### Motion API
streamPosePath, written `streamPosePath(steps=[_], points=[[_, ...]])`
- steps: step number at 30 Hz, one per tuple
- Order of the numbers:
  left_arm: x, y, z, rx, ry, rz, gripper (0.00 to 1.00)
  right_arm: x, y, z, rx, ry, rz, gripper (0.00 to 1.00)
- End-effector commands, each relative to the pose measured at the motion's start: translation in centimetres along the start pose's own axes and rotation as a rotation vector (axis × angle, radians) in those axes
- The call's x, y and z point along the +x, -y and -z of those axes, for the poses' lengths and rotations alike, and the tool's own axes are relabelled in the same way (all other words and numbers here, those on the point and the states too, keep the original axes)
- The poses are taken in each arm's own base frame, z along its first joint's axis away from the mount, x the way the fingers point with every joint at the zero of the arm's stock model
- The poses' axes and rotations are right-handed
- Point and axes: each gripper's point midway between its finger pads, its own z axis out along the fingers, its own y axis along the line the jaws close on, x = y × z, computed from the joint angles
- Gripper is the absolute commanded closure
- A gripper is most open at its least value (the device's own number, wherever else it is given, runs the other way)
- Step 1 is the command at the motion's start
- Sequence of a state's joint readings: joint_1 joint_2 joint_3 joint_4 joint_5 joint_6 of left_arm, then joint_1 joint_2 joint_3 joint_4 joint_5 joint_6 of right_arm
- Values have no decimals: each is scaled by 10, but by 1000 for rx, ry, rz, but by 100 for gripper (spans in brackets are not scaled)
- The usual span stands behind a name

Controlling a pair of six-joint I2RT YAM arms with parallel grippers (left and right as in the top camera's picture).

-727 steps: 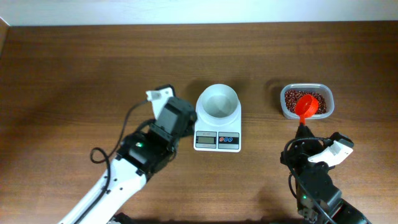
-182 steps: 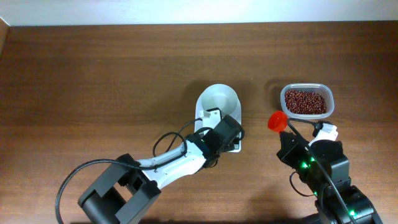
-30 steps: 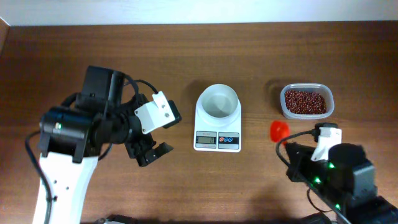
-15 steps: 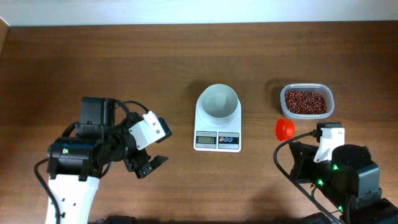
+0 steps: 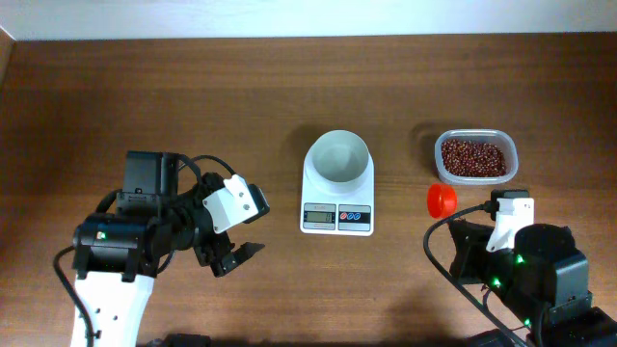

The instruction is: Scoop and weigh 50g on scale

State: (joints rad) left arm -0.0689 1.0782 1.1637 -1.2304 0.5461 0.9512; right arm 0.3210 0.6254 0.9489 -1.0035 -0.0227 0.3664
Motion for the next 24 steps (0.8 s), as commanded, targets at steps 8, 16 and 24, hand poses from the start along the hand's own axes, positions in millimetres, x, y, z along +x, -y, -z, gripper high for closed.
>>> streamPosePath(steps=[8, 16, 24], points=[[3, -4, -1, -8, -9, -14, 1, -7, 3, 4, 17, 27, 0, 96], [3, -7, -5, -3, -14, -9, 1, -7, 2, 4, 17, 26, -1, 96], [8, -10, -19, 91, -58, 53, 1, -7, 3, 4, 17, 27, -1, 96]])
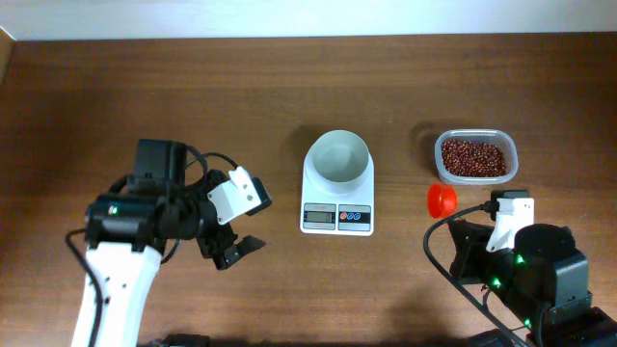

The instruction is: Scoop and weigh 50g on scale

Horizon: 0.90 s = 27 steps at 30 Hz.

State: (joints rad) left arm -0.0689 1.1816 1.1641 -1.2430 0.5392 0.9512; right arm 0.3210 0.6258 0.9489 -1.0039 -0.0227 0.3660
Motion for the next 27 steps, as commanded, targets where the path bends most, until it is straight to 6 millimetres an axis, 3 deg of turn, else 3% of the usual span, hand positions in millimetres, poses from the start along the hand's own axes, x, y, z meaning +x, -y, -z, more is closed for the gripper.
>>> streamPosePath(steps=[1, 27], points=[[-7, -5, 3, 15, 4, -8, 1, -7, 2, 4, 17, 27, -1, 96], [-12, -16, 6, -33, 7, -16, 1, -7, 3, 4, 17, 27, 0, 96]])
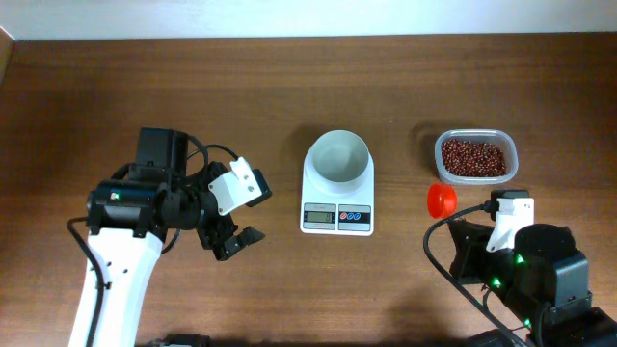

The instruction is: Scoop and weigh 50g on scale

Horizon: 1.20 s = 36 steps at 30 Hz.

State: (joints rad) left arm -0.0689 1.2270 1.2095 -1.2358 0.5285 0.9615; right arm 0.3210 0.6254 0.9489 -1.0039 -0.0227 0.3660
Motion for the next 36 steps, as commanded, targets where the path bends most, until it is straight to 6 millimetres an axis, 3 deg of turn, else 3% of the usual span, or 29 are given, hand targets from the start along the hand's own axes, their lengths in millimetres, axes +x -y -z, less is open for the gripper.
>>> streamPosePath(steps=[1, 6, 18, 32, 36], points=[[-5, -4, 5, -20, 11, -1, 1, -7, 3, 4, 18, 25, 0, 96], [-3, -1, 5, -7, 5, 7, 1, 4, 7, 4, 34, -17, -2, 96], [-2, -1, 5, -9, 2, 7, 1, 5, 12, 5, 63, -19, -49, 96], [-2, -1, 5, -9, 2, 7, 1, -17, 47, 7, 284, 76, 38, 96], [-2, -1, 5, -9, 2, 7, 1, -27, 50, -1, 305, 125, -166, 96]])
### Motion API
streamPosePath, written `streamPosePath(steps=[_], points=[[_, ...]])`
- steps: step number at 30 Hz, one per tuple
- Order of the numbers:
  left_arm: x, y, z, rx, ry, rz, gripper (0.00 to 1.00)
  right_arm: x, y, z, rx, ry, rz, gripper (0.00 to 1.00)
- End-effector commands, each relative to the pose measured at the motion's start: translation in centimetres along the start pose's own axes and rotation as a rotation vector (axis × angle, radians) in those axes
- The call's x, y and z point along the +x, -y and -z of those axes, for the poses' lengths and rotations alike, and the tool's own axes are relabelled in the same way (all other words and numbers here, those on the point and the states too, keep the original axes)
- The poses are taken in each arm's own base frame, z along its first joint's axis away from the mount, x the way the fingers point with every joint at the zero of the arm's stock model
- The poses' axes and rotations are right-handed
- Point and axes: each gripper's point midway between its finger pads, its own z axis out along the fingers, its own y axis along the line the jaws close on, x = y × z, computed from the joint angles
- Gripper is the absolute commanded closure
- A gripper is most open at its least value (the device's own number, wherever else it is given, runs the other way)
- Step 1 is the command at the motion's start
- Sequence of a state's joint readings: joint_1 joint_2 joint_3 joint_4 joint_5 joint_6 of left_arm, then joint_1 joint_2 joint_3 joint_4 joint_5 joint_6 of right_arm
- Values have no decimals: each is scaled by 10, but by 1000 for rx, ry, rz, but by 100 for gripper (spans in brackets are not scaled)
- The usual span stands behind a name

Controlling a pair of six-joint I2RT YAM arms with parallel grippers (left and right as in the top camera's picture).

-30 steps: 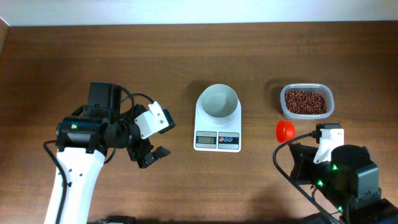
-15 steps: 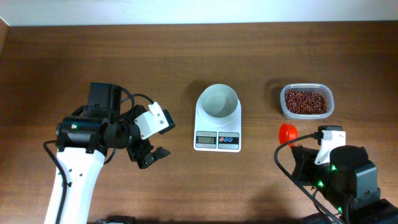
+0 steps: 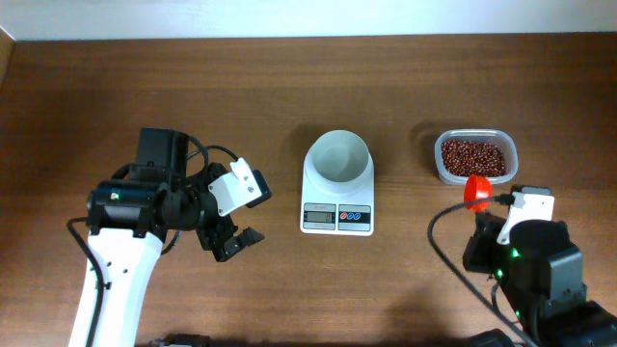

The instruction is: Scoop and weigh 50g on scale

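A white digital scale stands mid-table with an empty white bowl on it. To its right is a clear tub of red beans. A red scoop hangs at the tub's near edge, at the tip of my right arm. My right gripper appears shut on the scoop's handle, and the wrist hides most of the fingers. My left gripper is open and holds nothing, low over the table to the left of the scale.
The brown wooden table reaches a pale wall at the back. My right arm's body and cables fill the near right corner. My left arm covers the near left.
The red scoop has gone from the table left of the tub to the tub's near edge, higher and to the right. My right wrist has shifted right with it. The left arm has not moved.
At first my left gripper was open, near and left of the scale. Over the following moments its arm drew slightly back and settled. The right arm stayed still with the scoop left of the tub, and now holds it at the tub's edge.
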State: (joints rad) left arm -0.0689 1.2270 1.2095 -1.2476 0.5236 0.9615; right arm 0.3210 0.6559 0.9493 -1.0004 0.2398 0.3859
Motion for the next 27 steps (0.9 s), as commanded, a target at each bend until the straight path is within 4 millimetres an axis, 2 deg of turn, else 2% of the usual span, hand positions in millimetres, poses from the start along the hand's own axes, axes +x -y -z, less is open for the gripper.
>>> streamPosePath(steps=[1, 4, 10, 13, 17, 18, 19, 23, 27], points=[[-5, -3, 5, -15, 12, 1, 1, -12, 5, -7, 53, 22, -207, 96], [-5, -3, 5, -15, 13, 1, 1, -9, -9, -14, 7, -34, -260, 96], [-5, -3, 5, -15, 12, 1, 1, -51, -25, -7, -22, -7, -245, 96], [-5, -3, 5, -15, 12, 1, 1, -67, -12, -7, 60, -53, -217, 96], [-5, -3, 5, -15, 13, 1, 1, -82, 9, -20, 153, -154, -128, 96], [-5, -3, 5, -15, 12, 1, 1, -93, 16, -34, 156, -214, -74, 96], [-5, -3, 5, -15, 12, 1, 1, -96, 18, -41, 149, -244, -46, 96], [-5, -3, 5, -15, 13, 1, 1, -100, 33, -81, 152, -366, 62, 96], [-5, -3, 5, -15, 12, 1, 1, -85, 41, -129, 151, -496, 218, 96]])
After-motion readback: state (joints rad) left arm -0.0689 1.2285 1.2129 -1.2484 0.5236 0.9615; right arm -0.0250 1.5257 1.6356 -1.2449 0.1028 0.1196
